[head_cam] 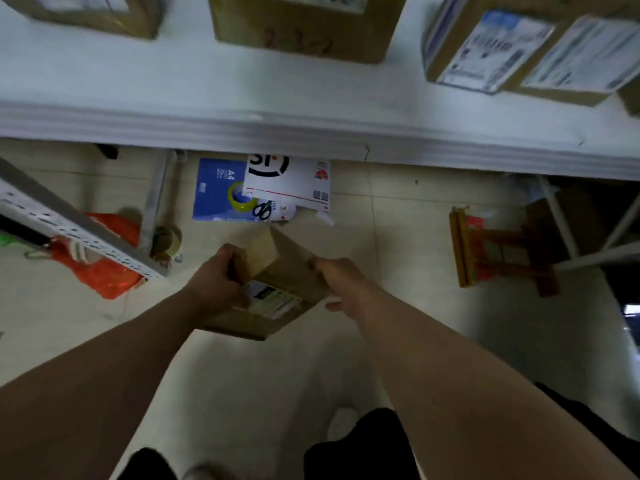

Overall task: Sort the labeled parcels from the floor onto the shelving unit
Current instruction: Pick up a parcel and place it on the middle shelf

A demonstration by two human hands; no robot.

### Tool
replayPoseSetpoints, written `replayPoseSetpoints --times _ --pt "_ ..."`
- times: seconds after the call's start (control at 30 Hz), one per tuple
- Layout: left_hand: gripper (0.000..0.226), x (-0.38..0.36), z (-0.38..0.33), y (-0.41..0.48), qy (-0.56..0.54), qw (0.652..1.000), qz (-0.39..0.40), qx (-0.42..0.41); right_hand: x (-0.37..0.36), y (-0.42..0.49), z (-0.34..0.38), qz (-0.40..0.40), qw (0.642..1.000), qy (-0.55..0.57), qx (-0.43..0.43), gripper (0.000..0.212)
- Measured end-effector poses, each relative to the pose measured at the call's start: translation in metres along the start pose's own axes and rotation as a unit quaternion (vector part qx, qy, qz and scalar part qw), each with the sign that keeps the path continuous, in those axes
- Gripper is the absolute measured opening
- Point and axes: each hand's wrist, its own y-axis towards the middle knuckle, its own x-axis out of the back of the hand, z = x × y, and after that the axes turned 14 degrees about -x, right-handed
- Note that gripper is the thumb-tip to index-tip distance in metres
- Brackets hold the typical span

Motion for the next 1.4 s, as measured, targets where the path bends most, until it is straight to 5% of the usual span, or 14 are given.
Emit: replayPoseSetpoints --times 0.27,0.6,0.77,0.9,1.03,1.23,1.4 --pt "0.066 0.092 -0.106 -0.116 -0.240 0.963 0.069 0.096 0.042 -0.205 -0.002 0.081 0.995 -0.001 0.064 0.054" --pt "0.056 0.226 -0.204 -0.261 -0.337 0.929 0.146 0.048 0.049 -0.439 0.056 0.254 0.950 -0.120 0.140 0.115" --pt "0.065 0.254 -0.232 -0.319 -0.360 0.928 0.098 0.015 0.028 -0.490 0.062 0.268 0.936 -0.149 0.171 0.079" --pt "0.082 0.255 -0.246 -0.357 -0.414 0.909 0.042 -0.006 0.020 -0.519 0.055 0.260 0.925 -0.215 0.176 0.079" --pt "0.046 0.252 -0.264 -0.383 -0.470 0.882 -0.005 -0.019 0.022 -0.557 0.064 0.260 0.904 -0.266 0.212 0.069" --pt "0.026 0.289 -0.309 -0.417 -0.472 0.871 -0.092 -0.096 0.039 -0.630 0.097 0.231 0.866 -0.337 0.290 0.051" --pt "0.098 0.313 -0.364 -0.429 -0.343 0.922 -0.115 -0.141 0.063 -0.683 0.103 0.190 0.834 -0.412 0.312 0.046"
